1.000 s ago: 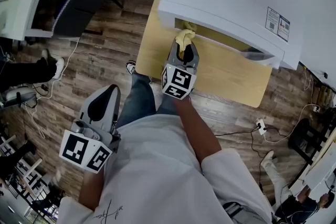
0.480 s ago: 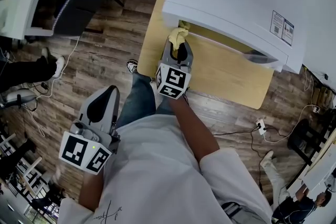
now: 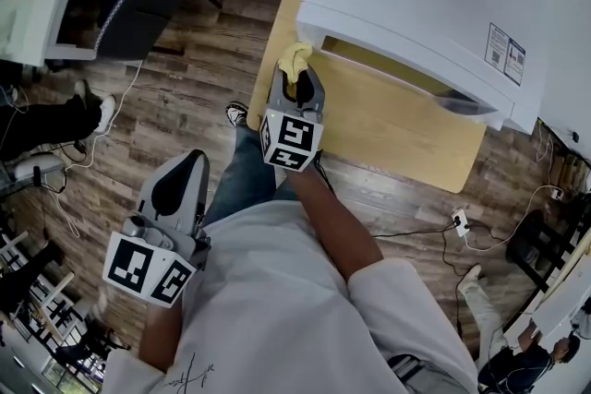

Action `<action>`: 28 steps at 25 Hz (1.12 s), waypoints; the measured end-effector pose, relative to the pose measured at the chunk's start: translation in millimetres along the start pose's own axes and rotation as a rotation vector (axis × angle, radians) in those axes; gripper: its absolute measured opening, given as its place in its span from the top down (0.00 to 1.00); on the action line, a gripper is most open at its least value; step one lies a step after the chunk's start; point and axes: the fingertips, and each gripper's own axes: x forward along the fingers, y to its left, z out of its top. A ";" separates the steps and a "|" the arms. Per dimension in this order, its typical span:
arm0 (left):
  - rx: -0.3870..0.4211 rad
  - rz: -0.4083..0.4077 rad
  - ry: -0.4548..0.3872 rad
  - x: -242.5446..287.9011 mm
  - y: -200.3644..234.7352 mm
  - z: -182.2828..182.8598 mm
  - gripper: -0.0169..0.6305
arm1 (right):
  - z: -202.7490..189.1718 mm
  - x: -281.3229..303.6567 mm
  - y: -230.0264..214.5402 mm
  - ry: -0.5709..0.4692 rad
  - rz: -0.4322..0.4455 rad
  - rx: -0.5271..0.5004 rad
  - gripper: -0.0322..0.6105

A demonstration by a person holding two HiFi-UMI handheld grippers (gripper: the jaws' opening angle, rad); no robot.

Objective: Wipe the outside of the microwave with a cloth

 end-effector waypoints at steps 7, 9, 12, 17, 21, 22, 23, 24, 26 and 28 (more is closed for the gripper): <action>0.069 -0.004 -0.011 -1.7 -2.3 5.3 0.99 | 13.5 -10.2 19.2 0.011 0.127 -0.020 0.76; 0.071 -0.022 -0.021 0.2 -7.5 6.0 0.99 | 22.6 -16.6 17.8 0.005 0.152 -0.030 0.76; 0.063 -0.036 -0.035 3.3 -13.1 6.1 0.99 | 35.4 -28.0 9.2 -0.003 0.154 -0.032 0.76; 0.044 -0.064 -0.056 8.6 -24.7 7.5 0.99 | 50.5 -45.5 -10.3 -0.002 0.149 -0.044 0.76; 0.005 -0.087 -0.066 12.6 -31.0 7.6 0.99 | 61.9 -58.7 -26.6 -0.003 0.149 -0.048 0.76; -0.018 -0.098 -0.068 13.9 -32.8 7.4 0.98 | 64.6 -61.7 -30.9 -0.001 0.150 -0.045 0.76; -0.039 -0.107 -0.071 15.1 -34.6 7.1 0.98 | 67.3 -64.5 -34.7 0.002 0.152 -0.042 0.76; -0.051 -0.114 -0.073 16.2 -36.5 6.6 0.98 | 70.0 -67.3 -38.0 0.004 0.155 -0.041 0.76; -0.053 -0.121 -0.076 18.1 -40.9 6.3 0.98 | 76.6 -73.4 -43.5 0.004 0.164 -0.042 0.76; -0.040 -0.129 -0.077 20.4 -45.8 6.7 0.98 | 84.6 -79.7 -48.8 0.002 0.173 -0.043 0.76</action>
